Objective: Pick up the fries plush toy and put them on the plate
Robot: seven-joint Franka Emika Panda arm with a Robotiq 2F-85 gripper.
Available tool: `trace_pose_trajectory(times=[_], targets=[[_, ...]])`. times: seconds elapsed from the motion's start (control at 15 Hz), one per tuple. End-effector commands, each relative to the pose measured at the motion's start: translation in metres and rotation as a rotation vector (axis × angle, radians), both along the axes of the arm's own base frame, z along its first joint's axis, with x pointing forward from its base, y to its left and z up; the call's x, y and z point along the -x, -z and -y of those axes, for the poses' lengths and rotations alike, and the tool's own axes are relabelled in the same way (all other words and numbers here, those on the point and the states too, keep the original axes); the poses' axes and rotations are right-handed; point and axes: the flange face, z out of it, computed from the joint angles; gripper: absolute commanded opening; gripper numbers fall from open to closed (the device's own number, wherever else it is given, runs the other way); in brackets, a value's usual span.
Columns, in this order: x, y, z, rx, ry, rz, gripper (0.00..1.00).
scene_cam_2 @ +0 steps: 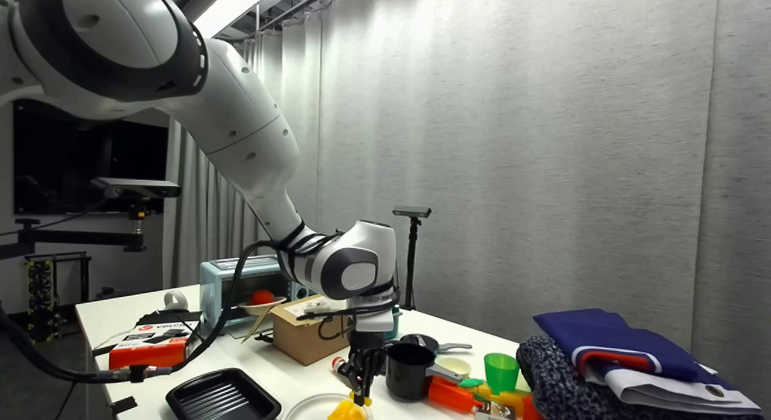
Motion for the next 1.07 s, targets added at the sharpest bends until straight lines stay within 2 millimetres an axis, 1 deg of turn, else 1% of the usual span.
trace_pose_trajectory(times=[0.0, 0.13, 0.2, 0.27, 0.6, 0.8, 0.87, 1.0], targets=[[0.026, -0.003, -0.006, 0.027, -0.017, -0.037, 0.03], [0.033, 0.004, -0.009, 0.031, -0.026, -0.047, 0.03], [0.036, 0.007, -0.009, 0.031, -0.029, -0.049, 0.37], [0.038, 0.009, -0.009, 0.032, -0.034, -0.055, 0.39], [0.046, 0.015, -0.005, 0.050, -0.033, -0.068, 0.75], [0.042, 0.008, 0.011, 0.045, 0.034, -0.047, 0.98], [0.038, 0.003, 0.022, 0.043, 0.079, -0.033, 1.00], [0.031, -0.004, 0.045, 0.043, 0.172, -0.021, 1.00]])
